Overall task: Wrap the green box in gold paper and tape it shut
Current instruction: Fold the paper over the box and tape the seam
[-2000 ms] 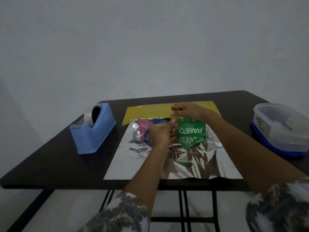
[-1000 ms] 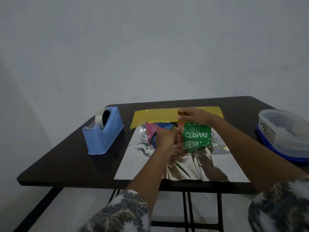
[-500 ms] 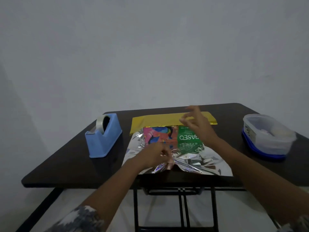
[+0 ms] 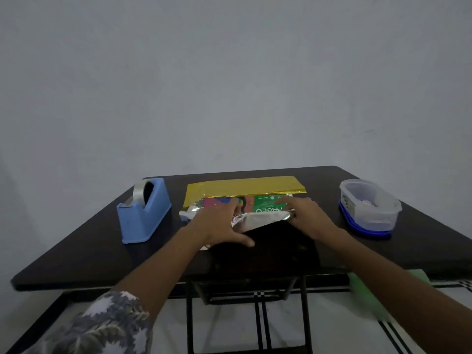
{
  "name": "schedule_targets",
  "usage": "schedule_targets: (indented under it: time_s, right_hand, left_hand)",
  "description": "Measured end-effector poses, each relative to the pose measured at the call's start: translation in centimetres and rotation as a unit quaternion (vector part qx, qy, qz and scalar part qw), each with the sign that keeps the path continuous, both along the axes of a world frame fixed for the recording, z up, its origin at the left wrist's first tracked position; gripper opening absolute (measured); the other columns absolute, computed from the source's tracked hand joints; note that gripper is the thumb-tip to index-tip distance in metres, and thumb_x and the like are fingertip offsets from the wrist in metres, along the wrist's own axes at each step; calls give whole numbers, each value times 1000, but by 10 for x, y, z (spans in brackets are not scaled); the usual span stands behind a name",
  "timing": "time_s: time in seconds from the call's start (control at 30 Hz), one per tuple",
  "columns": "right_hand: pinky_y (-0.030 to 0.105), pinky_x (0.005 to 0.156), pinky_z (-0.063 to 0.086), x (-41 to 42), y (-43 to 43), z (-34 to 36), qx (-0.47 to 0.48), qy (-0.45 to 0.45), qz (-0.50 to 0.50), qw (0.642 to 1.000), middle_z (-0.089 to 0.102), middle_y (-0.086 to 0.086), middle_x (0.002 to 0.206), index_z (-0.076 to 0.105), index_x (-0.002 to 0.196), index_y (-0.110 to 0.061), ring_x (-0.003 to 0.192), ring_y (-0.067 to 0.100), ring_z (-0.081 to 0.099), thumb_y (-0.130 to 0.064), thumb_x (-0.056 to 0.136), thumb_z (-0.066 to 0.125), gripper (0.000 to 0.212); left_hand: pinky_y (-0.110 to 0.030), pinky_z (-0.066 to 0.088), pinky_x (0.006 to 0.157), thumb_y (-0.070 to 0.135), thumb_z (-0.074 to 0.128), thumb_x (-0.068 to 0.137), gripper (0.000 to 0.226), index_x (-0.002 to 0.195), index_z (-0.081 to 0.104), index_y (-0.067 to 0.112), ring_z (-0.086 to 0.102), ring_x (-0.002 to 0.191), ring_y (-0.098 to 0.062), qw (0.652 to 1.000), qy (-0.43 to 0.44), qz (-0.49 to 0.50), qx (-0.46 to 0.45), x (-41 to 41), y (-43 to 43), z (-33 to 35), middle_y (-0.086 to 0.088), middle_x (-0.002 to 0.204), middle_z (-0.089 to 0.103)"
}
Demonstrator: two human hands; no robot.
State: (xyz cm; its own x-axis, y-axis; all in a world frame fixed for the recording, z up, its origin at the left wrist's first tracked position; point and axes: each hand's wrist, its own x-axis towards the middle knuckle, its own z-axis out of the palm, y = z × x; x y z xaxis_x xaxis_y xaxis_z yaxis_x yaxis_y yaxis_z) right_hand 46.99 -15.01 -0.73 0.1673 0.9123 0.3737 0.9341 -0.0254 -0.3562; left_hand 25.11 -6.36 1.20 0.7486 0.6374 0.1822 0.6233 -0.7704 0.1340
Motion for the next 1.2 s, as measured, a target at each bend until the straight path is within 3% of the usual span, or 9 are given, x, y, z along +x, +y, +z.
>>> schedule_targets:
  time_s: [0.13, 0.3, 0.4, 0.7, 0.87, 0.93, 1.03, 1.1, 1.2]
  right_hand:
    - [35, 79, 50, 3, 4, 9, 43, 28, -10, 999, 70, 7, 103, 71, 100, -19, 96, 28, 63, -11, 82, 60, 23]
    - [31, 73, 47, 17, 16, 22, 65, 72, -34, 995, 69, 6, 96, 72, 98, -17, 89, 23, 62, -16, 85, 62, 16]
    - [30, 71, 43, 28, 23, 31, 93, 111, -50, 988, 67, 3, 88, 73, 95, -16, 84, 19, 59, -24, 85, 66, 14]
    - [27, 56, 39, 65, 68, 45, 145, 304, -69, 939, 58, 2, 56, 66, 70, -2, 58, 17, 54, -24, 80, 74, 26]
    - [24, 54, 39, 73, 111, 28, 129, 387, -98, 908, 53, -1, 55, 64, 68, -4, 49, 7, 49, -25, 81, 72, 26]
    - [20, 49, 38, 75, 118, 19, 115, 424, -97, 893, 51, -4, 53, 58, 63, -9, 49, 6, 49, -21, 83, 70, 27]
    - [26, 61, 46, 79, 127, 4, 94, 473, -94, 871, 57, 3, 68, 60, 68, -9, 66, 14, 55, -20, 85, 68, 21]
    - [29, 65, 47, 81, 130, -2, 88, 488, -98, 863, 59, 6, 76, 63, 75, -7, 73, 17, 56, -23, 84, 68, 19]
    - [27, 66, 47, 84, 134, -6, 85, 500, -91, 857, 63, 7, 79, 69, 85, -3, 71, 15, 58, -24, 82, 70, 20]
  left_hand:
    - [-32, 43, 73, 28, 61, 83, 49, 125, 37, 22, 59, 101, -26, 992, 45, 37, 110, -19, 17, -6, -3, 111, 61]
    - [-36, 47, 72, 8, 62, 78, 34, 84, 39, 33, 58, 82, -29, 993, -102, 58, 24, -46, 58, 13, -2, 85, 58]
    - [-33, 48, 76, -2, 64, 75, 26, 76, 60, 23, 63, 83, -27, 982, -182, 52, 6, -53, 78, 30, -2, 80, 64]
    - [-13, 44, 50, 5, 74, 77, 5, 73, 71, 7, 59, 53, -3, 921, -355, 70, -146, -49, 123, 65, 3, 58, 66]
    - [-27, 45, 65, 10, 78, 73, 9, 78, 71, 9, 59, 73, -19, 888, -378, 150, -217, -32, 159, 49, -4, 71, 66]
    - [-28, 45, 65, 10, 77, 75, 11, 85, 70, 9, 58, 81, -20, 893, -342, 179, -230, -25, 169, 40, -7, 83, 65]
    - [-27, 43, 76, 18, 73, 80, 21, 99, 70, 9, 59, 94, -19, 922, -325, 182, -106, -6, 180, 29, -6, 100, 67]
    - [-26, 40, 83, 35, 68, 84, 34, 109, 67, 13, 58, 100, -12, 937, -331, 103, -48, 14, 173, 29, 2, 107, 64]
    - [-23, 38, 87, 61, 58, 74, 67, 128, 56, 20, 49, 113, -7, 966, -228, -16, -121, 50, 157, 35, 11, 123, 54]
